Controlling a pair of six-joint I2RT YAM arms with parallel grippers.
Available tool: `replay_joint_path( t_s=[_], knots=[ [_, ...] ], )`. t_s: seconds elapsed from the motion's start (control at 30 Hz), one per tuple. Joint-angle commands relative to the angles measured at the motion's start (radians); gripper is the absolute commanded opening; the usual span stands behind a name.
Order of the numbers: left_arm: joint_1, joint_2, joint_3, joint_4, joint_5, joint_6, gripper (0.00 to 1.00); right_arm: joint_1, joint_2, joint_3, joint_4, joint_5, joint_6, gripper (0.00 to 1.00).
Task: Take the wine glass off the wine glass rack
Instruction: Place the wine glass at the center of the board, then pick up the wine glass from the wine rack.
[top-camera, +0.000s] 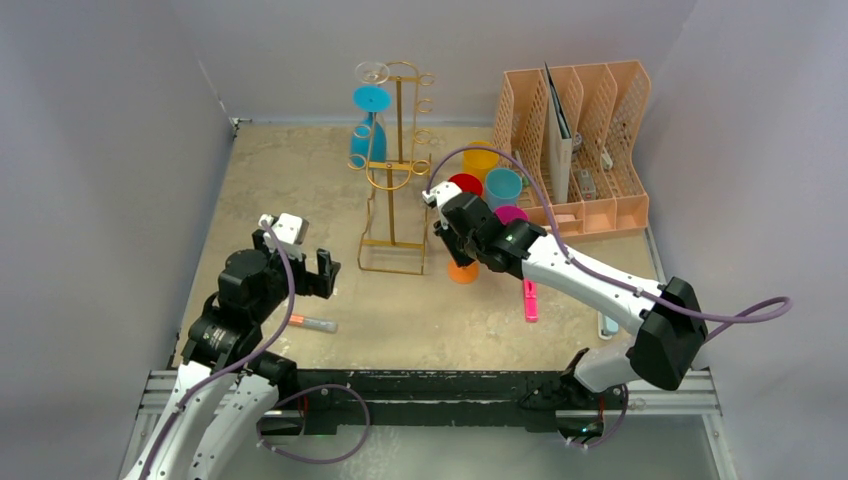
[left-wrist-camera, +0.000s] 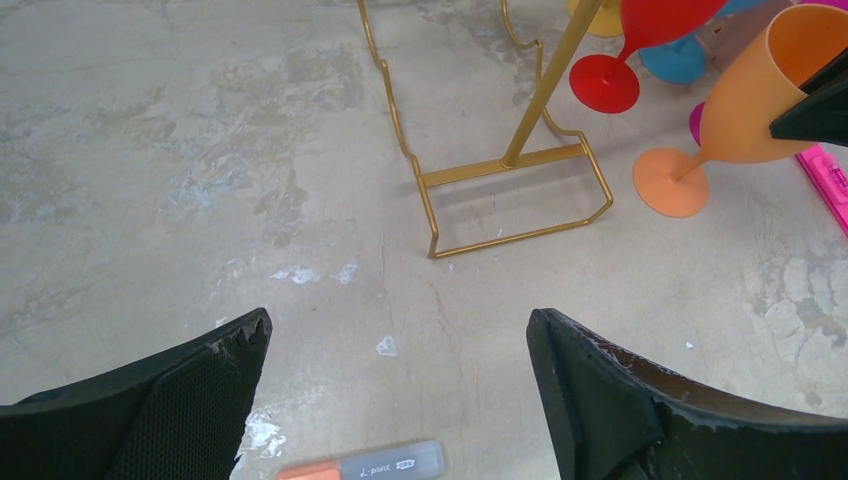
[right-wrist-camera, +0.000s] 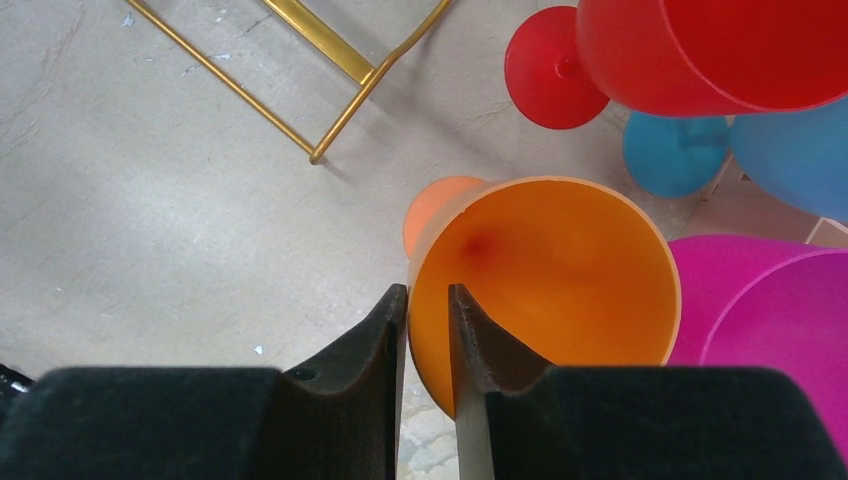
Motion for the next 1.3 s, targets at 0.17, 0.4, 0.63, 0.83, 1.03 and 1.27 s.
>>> replay_joint_path(
  t_s=[0.17, 0.4, 0.63, 0.83, 1.03, 1.27],
  knots=[
    [0.003, 0.038, 0.069, -0.028, -0.049, -0.055, 0.99, -0.021, -0.017, 0.029, 0.022, 0.061, 0.009, 0.29],
    [0.003, 0.173, 0.187, -0.103, -0.101, -0.180, 1.00, -0.023, -0.106, 0.056, -0.017, -0.032, 0.067, 0.40],
    [0.003, 0.254, 0.298, -0.087, -0.102, -0.210, 1.00, -0.023, -0.272, -0.013, 0.003, -0.126, 0.129, 0.49],
    [0.008, 0.347, 0.468, -0.133, -0.133, -0.226, 1.00, -0.022, -0.429, -0.101, -0.030, -0.164, 0.251, 0.54],
    [0.068, 0.522, 0.713, -0.225, -0.059, -0.210, 1.00, -0.022, -0.534, -0.109, -0.107, -0.184, 0.323, 0.58],
    [0.248, 0.744, 0.965, -0.230, 0.241, -0.229, 0.99, -0.023, -0.595, -0.147, -0.066, -0.214, 0.407, 0.59]
  ],
)
